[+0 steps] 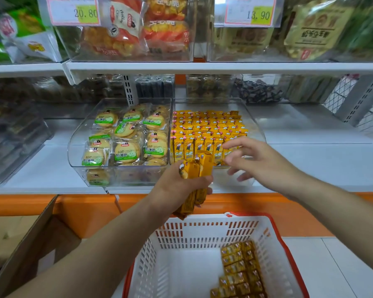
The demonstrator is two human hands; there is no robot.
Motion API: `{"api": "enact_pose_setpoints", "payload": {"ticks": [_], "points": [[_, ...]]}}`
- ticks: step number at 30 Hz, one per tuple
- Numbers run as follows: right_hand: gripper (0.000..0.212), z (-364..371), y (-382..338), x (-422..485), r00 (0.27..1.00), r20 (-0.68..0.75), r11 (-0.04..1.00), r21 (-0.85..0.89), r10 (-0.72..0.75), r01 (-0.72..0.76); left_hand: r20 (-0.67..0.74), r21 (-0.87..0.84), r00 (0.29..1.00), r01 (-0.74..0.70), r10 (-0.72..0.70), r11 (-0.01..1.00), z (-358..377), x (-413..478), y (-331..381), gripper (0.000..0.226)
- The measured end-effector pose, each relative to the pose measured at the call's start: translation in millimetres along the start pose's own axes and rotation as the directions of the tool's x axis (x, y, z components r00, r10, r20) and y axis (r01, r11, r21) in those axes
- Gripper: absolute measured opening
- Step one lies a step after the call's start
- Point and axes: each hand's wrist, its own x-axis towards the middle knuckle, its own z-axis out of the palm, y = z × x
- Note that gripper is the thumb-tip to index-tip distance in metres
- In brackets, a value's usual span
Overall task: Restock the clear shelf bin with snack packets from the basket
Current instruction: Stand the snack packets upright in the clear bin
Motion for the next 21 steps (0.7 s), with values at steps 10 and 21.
{"api": "enact_pose_setpoints", "payload": {"ticks": [10,21], "points": [[0.020,8.2,-0.3,-14.0,0.994,0.089,0.981,0.180,0.062,-0.077,0.057,0.060,0.998,-0.034,0.030,0.998,20.0,-8.9,-6.9,0.029],[0.032,3.5,7.7,-21.1,0.979,0.173,0.976,0.172,0.106,-0.136,-0.112,-0.052,0.993,-0.036,0.030,0.998,0.1,-5.6,1.9,0.023]]}}
